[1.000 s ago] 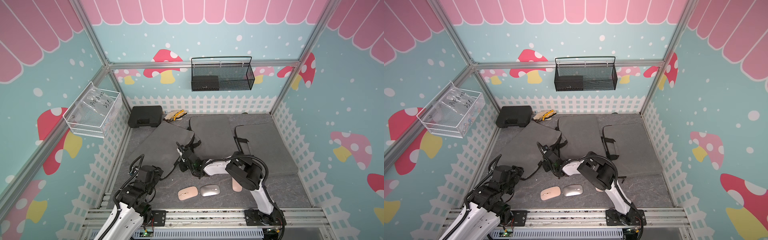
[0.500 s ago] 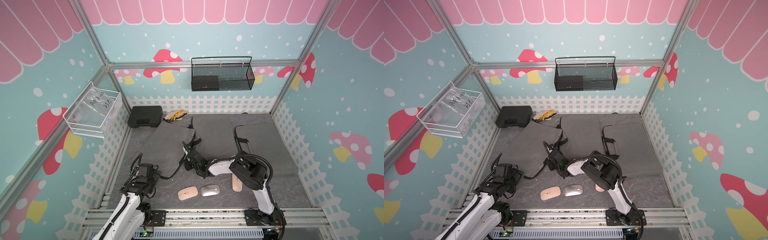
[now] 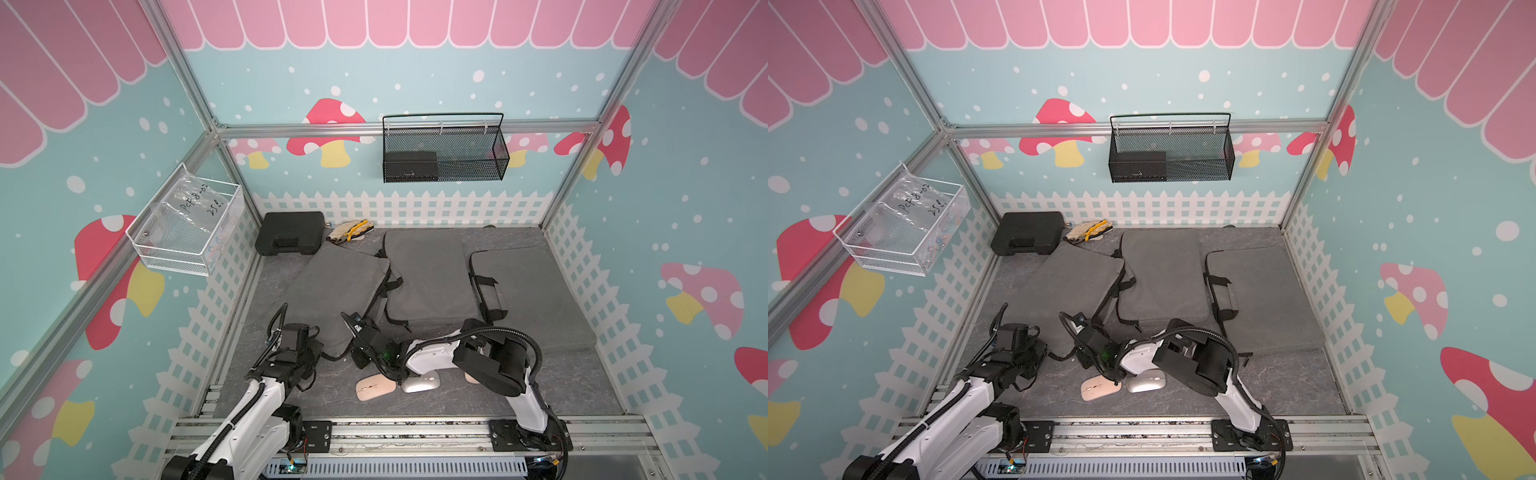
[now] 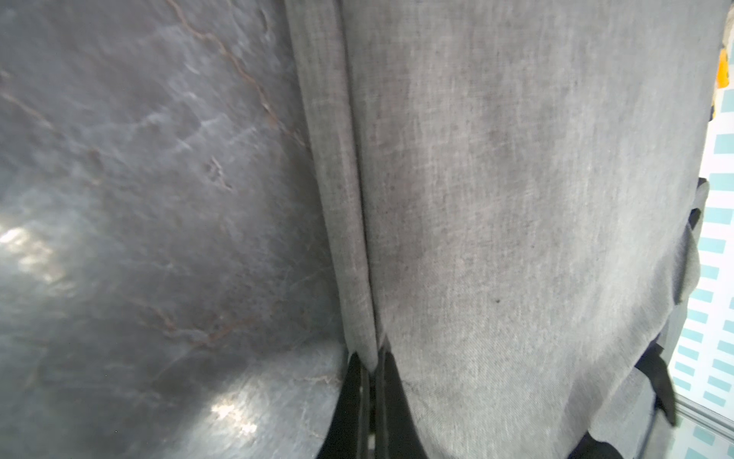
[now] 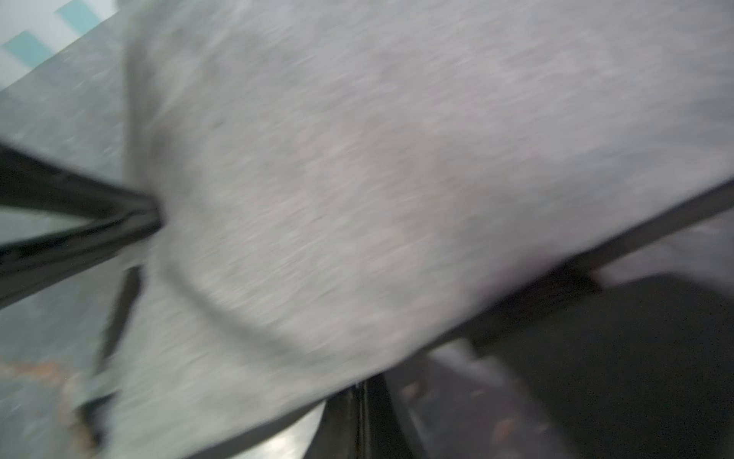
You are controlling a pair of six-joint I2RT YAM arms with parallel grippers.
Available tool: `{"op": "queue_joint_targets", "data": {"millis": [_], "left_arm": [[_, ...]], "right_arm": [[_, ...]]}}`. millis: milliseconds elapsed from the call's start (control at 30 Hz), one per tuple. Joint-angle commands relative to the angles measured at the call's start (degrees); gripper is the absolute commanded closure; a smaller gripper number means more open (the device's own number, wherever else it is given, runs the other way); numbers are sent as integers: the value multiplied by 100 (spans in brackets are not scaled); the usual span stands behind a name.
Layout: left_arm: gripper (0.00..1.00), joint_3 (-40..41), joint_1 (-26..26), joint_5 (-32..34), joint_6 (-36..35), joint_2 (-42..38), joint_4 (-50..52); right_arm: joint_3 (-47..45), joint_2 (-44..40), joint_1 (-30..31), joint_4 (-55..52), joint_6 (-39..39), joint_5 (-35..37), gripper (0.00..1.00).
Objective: Put the mouse into the laptop bag
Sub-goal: Unzip the zipper on the zippered laptop bag.
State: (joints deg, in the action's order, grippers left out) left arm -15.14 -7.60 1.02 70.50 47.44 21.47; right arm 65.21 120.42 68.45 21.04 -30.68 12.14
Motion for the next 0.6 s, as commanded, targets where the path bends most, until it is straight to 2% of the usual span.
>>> {"op": "queue_joint_targets", "data": {"millis": [0, 467, 500, 533, 567], "left_arm": [[100, 86, -144, -140, 238, -124, -241], [100, 62, -790, 231, 892, -358, -82], [95, 55, -827, 234, 925, -371, -89], [85, 39, -874, 239, 939, -382, -85], [71, 22, -913, 252, 943, -393, -78]], "right_arm": [[16, -19, 396, -296, -183, -291, 100], [-778, -586, 653, 28, -500, -498, 100], [-842, -648, 650, 35, -508, -450, 100], [-927, -731, 646, 36, -505, -364, 100], [-1010, -822, 645, 25, -501, -262, 100]]}}
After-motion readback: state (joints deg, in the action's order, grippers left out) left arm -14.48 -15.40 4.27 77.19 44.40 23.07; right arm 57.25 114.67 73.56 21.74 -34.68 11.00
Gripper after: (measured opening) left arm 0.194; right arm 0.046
